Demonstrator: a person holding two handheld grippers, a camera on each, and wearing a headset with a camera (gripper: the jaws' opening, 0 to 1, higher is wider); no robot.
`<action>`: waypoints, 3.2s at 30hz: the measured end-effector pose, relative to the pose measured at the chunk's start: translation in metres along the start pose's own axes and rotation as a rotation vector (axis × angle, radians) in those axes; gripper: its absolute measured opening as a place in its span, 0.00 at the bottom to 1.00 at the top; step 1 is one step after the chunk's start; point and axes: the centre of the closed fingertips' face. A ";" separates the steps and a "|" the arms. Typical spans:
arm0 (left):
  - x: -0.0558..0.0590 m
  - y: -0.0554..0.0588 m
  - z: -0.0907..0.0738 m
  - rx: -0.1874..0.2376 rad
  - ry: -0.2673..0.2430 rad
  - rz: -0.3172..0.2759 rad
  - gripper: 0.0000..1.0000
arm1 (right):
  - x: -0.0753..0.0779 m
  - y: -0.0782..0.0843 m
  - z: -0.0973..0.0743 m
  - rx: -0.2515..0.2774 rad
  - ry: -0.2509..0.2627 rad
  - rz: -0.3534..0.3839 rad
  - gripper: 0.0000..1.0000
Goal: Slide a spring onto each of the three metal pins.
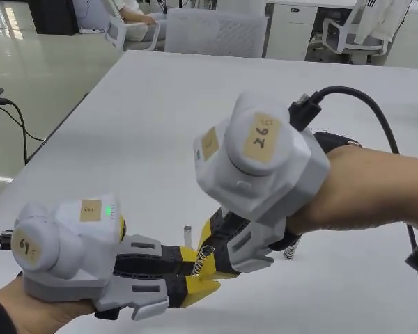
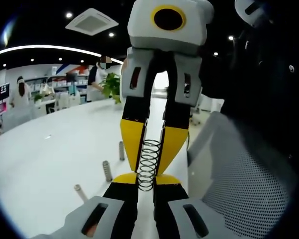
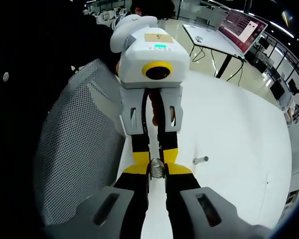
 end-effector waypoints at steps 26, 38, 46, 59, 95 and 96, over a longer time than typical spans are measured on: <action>-0.018 0.014 -0.010 -0.025 -0.063 -0.044 0.19 | 0.010 0.009 0.000 -0.047 0.027 -0.003 0.08; -0.026 0.030 -0.024 -0.048 -0.128 -0.063 0.29 | 0.015 0.018 -0.002 -0.074 0.039 0.002 0.08; -0.032 0.032 -0.033 -0.040 -0.180 -0.087 0.33 | 0.027 0.032 -0.018 -0.084 0.086 0.035 0.08; -0.027 0.040 -0.032 -0.050 -0.207 -0.099 0.39 | 0.046 0.047 -0.042 -0.105 0.140 0.077 0.08; -0.017 0.055 -0.030 -0.101 -0.177 -0.049 0.44 | 0.109 0.022 0.022 -0.200 0.069 0.025 0.08; -0.018 0.054 -0.030 -0.098 -0.179 -0.052 0.44 | 0.109 0.022 0.022 -0.201 0.069 0.025 0.08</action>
Point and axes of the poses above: the centre of the closed fingertips' face, and the gripper's own axes: z roughly forward along the fingers, x roughly to its right, y roughly out of its underside, and after that the axes turned 12 degrees about -y, right-handed
